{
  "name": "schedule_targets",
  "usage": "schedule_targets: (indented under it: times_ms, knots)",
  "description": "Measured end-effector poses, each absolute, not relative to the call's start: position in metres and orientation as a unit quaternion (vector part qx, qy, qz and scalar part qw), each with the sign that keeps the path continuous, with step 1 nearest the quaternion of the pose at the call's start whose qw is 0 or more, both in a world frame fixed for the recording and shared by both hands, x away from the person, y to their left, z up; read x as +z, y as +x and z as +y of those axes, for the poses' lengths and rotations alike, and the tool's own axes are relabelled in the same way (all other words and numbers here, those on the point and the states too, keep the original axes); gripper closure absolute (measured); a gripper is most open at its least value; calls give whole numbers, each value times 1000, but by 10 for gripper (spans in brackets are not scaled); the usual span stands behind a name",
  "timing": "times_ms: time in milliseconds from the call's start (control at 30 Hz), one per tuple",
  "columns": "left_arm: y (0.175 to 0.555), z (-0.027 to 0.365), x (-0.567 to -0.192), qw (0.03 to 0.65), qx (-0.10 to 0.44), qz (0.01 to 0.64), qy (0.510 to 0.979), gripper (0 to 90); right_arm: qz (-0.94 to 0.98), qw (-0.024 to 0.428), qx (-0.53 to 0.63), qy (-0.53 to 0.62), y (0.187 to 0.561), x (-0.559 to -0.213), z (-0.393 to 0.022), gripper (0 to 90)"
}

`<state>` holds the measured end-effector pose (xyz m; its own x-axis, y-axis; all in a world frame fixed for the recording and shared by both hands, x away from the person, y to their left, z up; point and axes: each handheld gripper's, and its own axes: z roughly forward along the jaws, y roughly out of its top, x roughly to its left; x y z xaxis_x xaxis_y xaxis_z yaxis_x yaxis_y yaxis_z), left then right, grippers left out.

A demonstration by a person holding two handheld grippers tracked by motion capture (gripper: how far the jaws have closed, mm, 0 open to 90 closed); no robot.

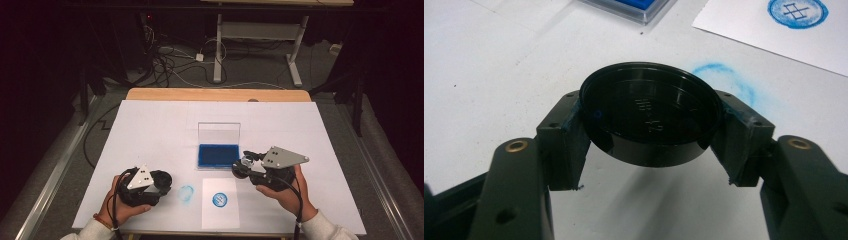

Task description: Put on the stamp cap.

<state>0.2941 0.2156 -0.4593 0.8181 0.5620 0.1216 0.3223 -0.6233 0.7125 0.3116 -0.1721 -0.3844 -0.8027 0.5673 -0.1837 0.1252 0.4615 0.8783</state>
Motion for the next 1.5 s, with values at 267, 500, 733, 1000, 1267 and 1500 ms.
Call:
schedule_targets:
  times_ms: [267, 500, 733, 1000, 1267, 1500]
  knots:
    - [296, 204, -460, 366, 167, 239, 884, 365, 818, 224, 484, 218, 317, -382, -165, 573]
    - [300, 191, -458, 368, 167, 230, 885, 365, 816, 228, 481, 222, 322, -381, -160, 573]
    - [302, 181, -458, 372, 160, 221, 887, 365, 814, 229, 486, 220, 328, -378, -153, 573]
    - [307, 167, -459, 372, 151, 213, 891, 365, 804, 235, 497, 226, 334, -370, -151, 573]
    - [313, 156, -459, 381, 143, 212, 889, 365, 801, 239, 505, 215, 334, -361, -147, 573]
    - [318, 141, -461, 379, 141, 204, 892, 365, 802, 232, 509, 210, 335, -361, -137, 573]
